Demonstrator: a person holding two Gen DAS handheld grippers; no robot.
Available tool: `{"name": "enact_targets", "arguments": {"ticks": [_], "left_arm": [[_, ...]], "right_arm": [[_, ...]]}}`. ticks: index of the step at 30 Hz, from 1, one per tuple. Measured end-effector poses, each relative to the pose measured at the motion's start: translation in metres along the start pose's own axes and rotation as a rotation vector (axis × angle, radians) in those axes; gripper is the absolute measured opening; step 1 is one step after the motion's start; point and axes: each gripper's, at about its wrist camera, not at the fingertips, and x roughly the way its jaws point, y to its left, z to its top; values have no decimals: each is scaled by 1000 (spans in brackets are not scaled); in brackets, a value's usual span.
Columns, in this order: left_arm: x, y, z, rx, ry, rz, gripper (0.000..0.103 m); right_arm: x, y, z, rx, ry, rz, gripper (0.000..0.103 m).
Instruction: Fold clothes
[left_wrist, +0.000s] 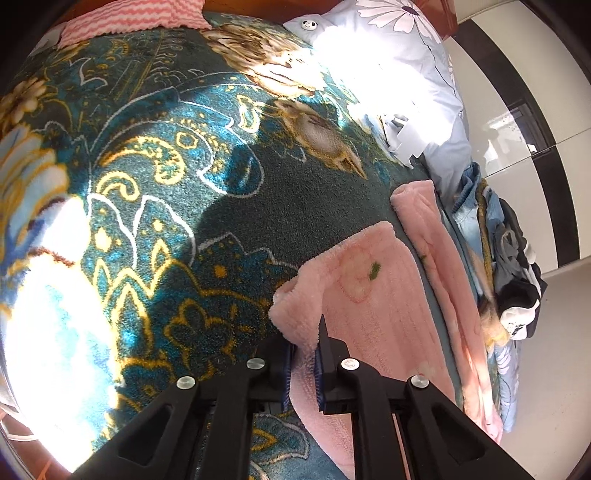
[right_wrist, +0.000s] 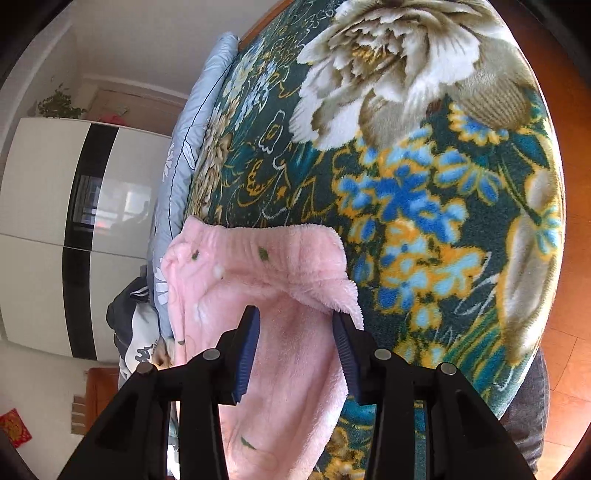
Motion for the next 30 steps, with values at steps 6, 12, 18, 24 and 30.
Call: {"name": "enact_targets", "arguments": {"ticks": [6,12,18,24,30], "left_arm": [[-8,0,1,-20,-23,0,9],[-7,-4,-3,-27,-21,7,9],[-19,-3,-5,-29,-47,2,9],[-17,7,0,-42,-15,-21,9],[-21,14,5,-44,29,-19,23]], "right_arm": [[-29,0,-3,-83,-61,21,45],[-18,-13,2,-61,-17,-6,49],[2,1,1,-87,9,-28,49],[7,3,6,-111,10,-139,7],[2,14,5,-155,20,-173,9]]}}
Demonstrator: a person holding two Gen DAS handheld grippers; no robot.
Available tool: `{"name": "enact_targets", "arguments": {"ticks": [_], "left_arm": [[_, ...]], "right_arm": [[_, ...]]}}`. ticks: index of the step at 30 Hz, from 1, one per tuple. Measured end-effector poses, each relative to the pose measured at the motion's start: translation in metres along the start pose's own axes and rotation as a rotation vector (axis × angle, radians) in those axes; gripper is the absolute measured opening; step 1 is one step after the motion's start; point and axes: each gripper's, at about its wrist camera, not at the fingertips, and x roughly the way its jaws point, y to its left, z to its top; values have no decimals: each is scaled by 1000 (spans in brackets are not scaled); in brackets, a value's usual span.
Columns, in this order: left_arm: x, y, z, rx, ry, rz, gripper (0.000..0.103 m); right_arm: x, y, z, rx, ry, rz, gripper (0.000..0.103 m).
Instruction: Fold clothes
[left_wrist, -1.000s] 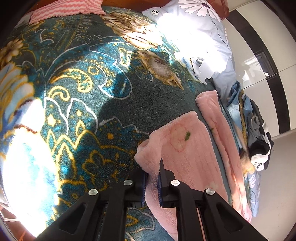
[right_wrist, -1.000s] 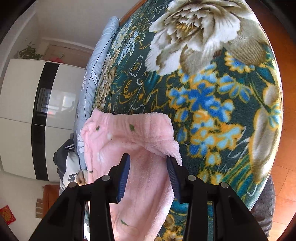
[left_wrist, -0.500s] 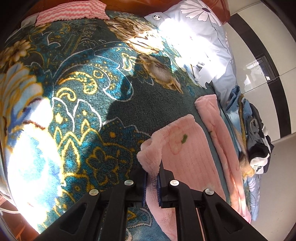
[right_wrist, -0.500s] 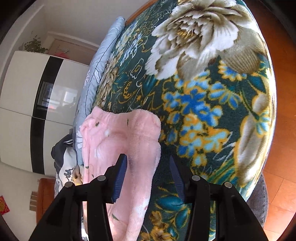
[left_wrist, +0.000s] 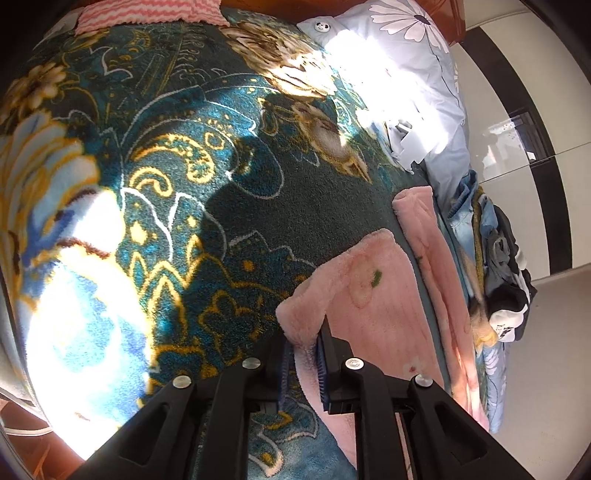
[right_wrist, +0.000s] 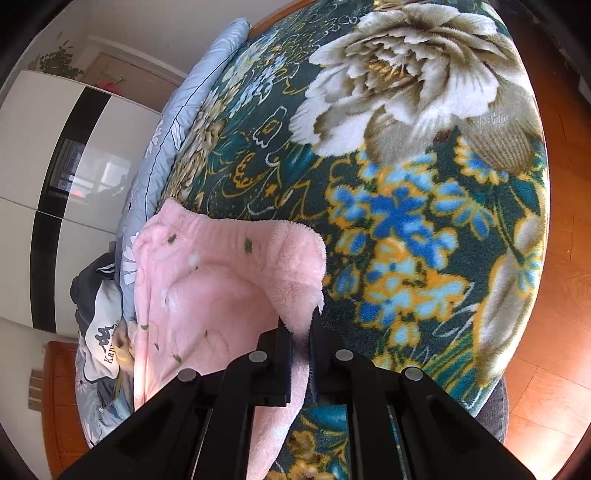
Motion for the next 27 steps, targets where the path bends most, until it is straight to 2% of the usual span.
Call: {"name": "enact_targets", "arguments": {"ticks": [1,2,4,5,7,9,13,16,17,21,25,27], "left_arm": [[-3,0,2,2,-2,14,28],[-9,0,6,5,-23,32,36],[-21,-1,14,17,-75,64,40],[-26,-4,19,22,-101,73,42],[-26,-13,31,25,-119,40,43],[-12,-30,43,21,-106,-3,45],[36,-85,65,37,-24,-79,45],[75,-137,78,113,32,-44,45],[87,-144,82,109,48,-34,45],[136,-169,99,84,109,5,45],[166,-161,110,-30,139,-2,45],[169,-154,112,-82,125,-27,43]], "right_arm": [[-3,3,0,-14,-3,-18,14],[-8,8,0,-36,-18,-48,27],[-19,18,0,-86,-58,-114,45],[-24,24,-1,-107,-80,-148,46],[-31,39,-4,-150,-107,-187,46],[-27,63,-13,-211,-100,-169,46],[1,119,-47,-351,-10,-89,47],[23,156,-78,-457,68,-34,53],[30,167,-88,-492,93,-19,53],[46,185,-107,-551,139,3,53],[51,183,-111,-549,153,-10,53],[52,179,-109,-536,159,-13,53]]}}
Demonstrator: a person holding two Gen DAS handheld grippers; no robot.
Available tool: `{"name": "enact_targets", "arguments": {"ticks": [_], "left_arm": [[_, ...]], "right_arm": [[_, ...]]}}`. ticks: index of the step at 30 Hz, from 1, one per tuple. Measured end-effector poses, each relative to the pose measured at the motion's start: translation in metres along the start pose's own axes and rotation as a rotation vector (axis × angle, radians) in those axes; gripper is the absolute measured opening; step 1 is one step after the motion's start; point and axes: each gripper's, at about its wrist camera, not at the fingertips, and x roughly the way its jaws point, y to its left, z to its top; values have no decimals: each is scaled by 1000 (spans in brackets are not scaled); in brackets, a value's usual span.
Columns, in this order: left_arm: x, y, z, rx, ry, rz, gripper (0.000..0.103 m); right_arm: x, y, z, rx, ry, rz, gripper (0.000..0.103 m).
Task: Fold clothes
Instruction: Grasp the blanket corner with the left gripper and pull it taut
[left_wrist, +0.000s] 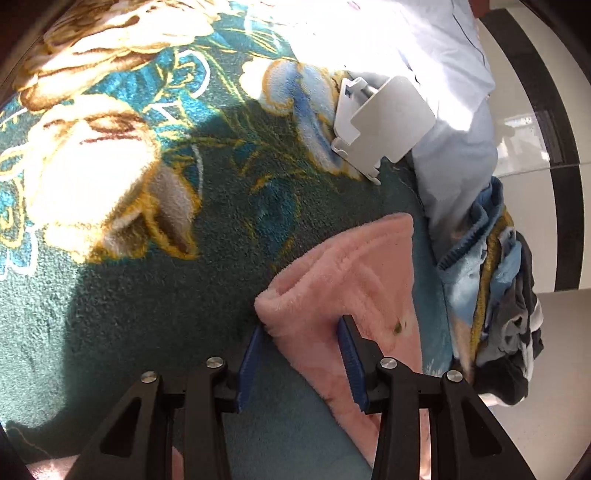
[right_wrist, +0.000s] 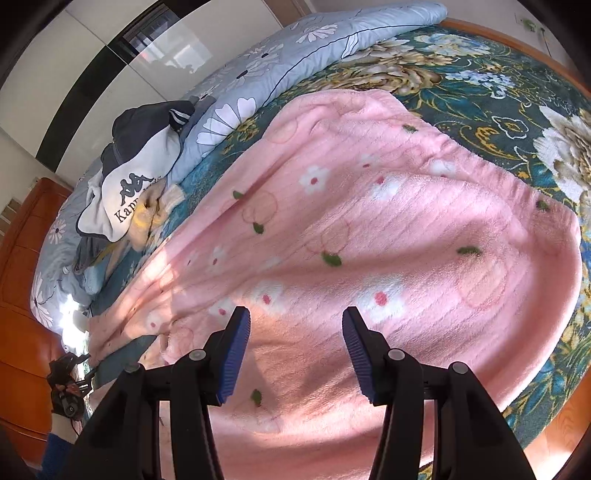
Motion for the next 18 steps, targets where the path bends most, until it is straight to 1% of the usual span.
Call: {"name": "enact_targets", "arguments": {"ticks": [1,2,3,4,5,6,8,10,12,15,16,18], "left_arm": [[1,3,1,-25,-7,-15,43],[1,4,2,-31,-18,-16,38],[0,6,2,-36,-29,-18,20],[0,6,2,-37,-29,-7,12],[-1,7,2,-48,-28,-19,10],[-2,7,2,-59,-26,-32,8],[-16,0,2,-57,-34,-97,7],[-48,-14,6,-2,-77,-185,7],[-70,-25,12,55,-100,-223,7],[-69,-32,19,118,-95,-145,8],[-64,-28,20,108,-86,-124,8],[-49,-15,18,51,-63,-130,8]], "right_arm": [[0,-3,0,5,4,-5,53],[1,-5,0,7,7,-7,53],[2,-7,0,10,10,-9,54],[3,-7,0,12,15,-9,54],[5,-8,0,14,20,-8,54],[6,-7,0,13,24,-8,54],[8,-3,1,2,29,-4,54],[6,6,2,-28,25,6,54],[3,18,3,-74,20,22,54],[14,57,-4,-229,56,76,54],[23,74,-10,-291,80,91,54],[43,109,-24,-420,127,114,54]]}}
